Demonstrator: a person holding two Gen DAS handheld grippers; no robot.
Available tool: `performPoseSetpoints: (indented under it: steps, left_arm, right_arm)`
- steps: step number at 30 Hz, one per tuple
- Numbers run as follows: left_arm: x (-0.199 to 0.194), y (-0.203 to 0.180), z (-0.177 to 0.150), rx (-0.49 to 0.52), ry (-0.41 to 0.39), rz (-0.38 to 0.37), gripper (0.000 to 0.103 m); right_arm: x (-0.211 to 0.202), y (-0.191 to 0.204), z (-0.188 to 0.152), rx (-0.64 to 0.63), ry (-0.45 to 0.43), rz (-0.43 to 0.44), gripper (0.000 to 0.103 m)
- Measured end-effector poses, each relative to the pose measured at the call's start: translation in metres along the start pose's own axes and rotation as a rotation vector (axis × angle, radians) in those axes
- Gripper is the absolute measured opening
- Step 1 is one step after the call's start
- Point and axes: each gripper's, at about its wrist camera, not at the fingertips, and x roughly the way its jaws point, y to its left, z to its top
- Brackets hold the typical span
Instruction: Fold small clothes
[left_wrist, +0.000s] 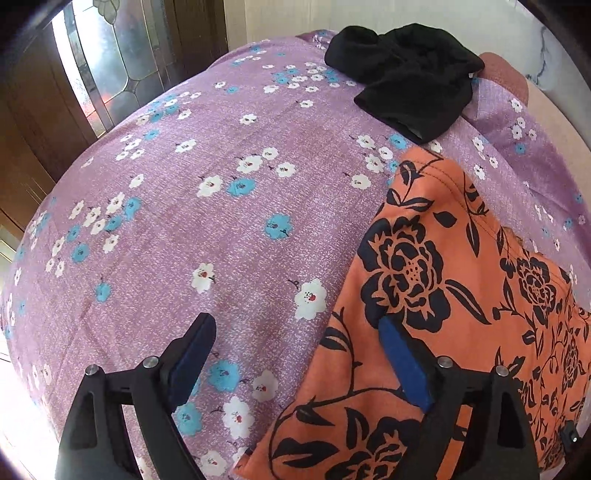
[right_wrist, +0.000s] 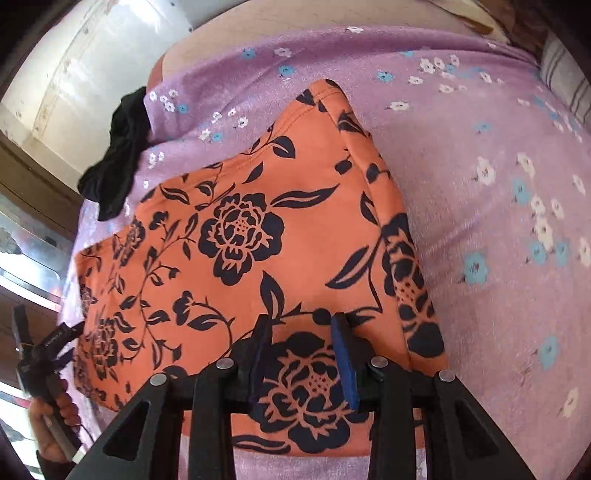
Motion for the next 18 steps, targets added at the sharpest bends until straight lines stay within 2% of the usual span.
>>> performPoseSetpoints:
  steps: [4,5,6,9,13,18]
  left_arm:
    - [-0.023,0.018,-0.014,-0.026,-0.038,-0.058,0.091]
    - [-0.027,0.023,-0.021,-0.032,-0.031,-0.074,0.091]
    - [-0.031,0.028,-0.029,-0.041,-0.019,-0.093,0.091]
    - [-0.035,0.04,-0.048,-0.102,0.024,-0.172,0.091]
    - [-0.041,0.037,-0.073,-0.108,0.055,-0.244,0.09]
    - [-0.034,0.017,-0.095,-0.123,0.157,-0.424,0.09]
  right_arm:
    - [-0.041,-0.008,-0.017,0.027,-0.087,0.088,0.042]
    - [-0.049,-0.01,-0.023,0.043,-0.104,0.106,0.056]
    - [-0.056,-0.014,-0.03,0.062,-0.121,0.132,0.062]
    - [-0.064,-0.026,-0.048,0.11,-0.131,0.201,0.062]
    - [-0.049,-0.041,-0.068,0.217,-0.059,0.255,0.062]
    - [-0.036,-0.048,-0.067,0.302,-0.026,0.36,0.062]
